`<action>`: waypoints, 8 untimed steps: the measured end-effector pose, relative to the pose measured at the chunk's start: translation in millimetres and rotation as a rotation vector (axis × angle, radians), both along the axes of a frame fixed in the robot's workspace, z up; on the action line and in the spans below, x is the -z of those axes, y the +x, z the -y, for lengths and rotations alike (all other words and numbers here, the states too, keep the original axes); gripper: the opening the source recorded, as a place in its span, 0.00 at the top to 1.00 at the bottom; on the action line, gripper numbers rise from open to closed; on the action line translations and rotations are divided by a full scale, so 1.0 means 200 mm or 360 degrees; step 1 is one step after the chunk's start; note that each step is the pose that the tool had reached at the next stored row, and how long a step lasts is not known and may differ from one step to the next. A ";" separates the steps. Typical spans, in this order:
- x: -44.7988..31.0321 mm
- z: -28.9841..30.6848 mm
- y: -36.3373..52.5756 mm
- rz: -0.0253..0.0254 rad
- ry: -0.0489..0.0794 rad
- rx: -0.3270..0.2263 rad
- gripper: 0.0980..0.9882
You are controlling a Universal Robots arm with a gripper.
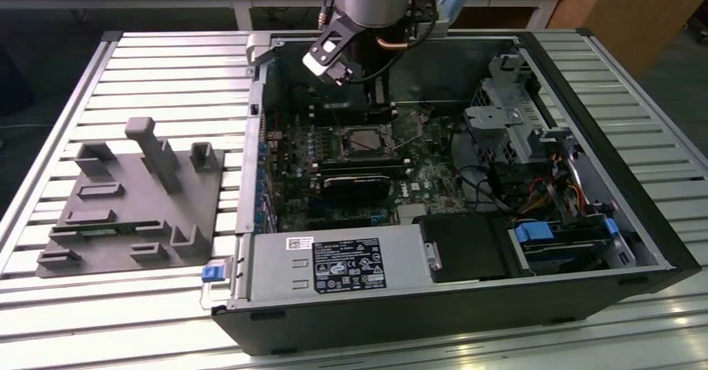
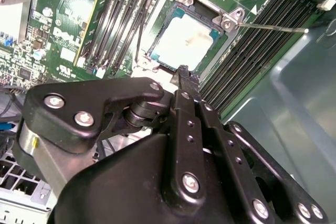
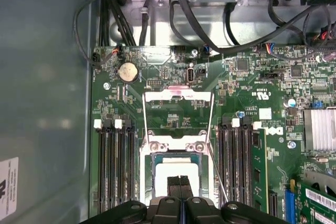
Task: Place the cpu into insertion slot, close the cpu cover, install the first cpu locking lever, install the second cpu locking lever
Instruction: 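Close the cpu cover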
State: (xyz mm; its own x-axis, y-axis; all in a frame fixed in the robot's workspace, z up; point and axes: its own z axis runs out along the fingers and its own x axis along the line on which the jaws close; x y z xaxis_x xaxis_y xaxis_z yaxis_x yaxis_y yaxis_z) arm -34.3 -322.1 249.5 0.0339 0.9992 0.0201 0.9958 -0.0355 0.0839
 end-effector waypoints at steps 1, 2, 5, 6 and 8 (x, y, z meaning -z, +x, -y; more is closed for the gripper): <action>0.000 0.000 0.004 0.00000 0.0000 0.0000 0.99; 0.000 0.000 0.009 0.00000 0.0000 0.0000 0.99; 0.000 0.000 0.021 0.00000 0.0000 0.0000 0.99; 0.000 0.000 0.025 0.00000 0.0000 0.0000 0.99; 0.000 0.000 0.033 0.00000 0.0000 0.0000 0.99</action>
